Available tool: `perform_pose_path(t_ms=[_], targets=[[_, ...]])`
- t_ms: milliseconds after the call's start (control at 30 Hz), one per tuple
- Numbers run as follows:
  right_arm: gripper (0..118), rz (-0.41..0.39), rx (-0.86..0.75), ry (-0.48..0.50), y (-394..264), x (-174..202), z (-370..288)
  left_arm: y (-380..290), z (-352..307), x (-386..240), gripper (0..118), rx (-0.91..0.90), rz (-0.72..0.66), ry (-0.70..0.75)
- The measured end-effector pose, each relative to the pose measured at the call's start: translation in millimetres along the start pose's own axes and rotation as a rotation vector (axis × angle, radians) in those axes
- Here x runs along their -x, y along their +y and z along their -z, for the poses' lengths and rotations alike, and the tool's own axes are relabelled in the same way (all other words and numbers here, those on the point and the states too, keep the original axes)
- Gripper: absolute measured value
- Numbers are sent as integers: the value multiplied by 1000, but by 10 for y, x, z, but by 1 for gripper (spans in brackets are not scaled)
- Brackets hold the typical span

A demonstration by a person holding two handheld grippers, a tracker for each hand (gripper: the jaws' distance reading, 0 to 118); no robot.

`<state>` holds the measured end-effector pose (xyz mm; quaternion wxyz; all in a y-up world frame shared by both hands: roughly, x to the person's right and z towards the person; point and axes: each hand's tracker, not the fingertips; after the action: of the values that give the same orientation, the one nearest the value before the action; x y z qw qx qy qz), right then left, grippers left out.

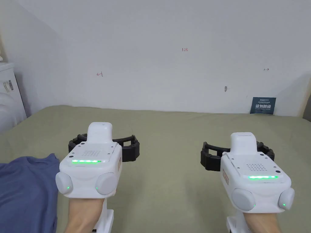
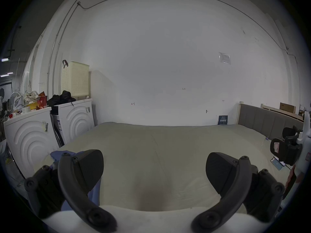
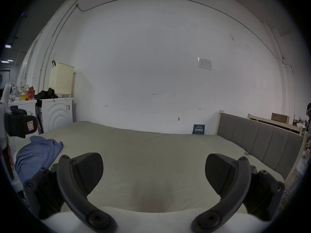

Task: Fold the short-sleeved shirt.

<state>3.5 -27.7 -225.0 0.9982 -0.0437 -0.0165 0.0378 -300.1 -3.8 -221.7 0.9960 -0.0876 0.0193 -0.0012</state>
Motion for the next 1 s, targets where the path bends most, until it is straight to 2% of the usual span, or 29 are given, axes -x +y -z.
perform_pose_path(t_ms=[1000], targets=[[118, -6, 6, -10, 4, -16, -13, -30, 63, 13, 118, 5, 13, -16]])
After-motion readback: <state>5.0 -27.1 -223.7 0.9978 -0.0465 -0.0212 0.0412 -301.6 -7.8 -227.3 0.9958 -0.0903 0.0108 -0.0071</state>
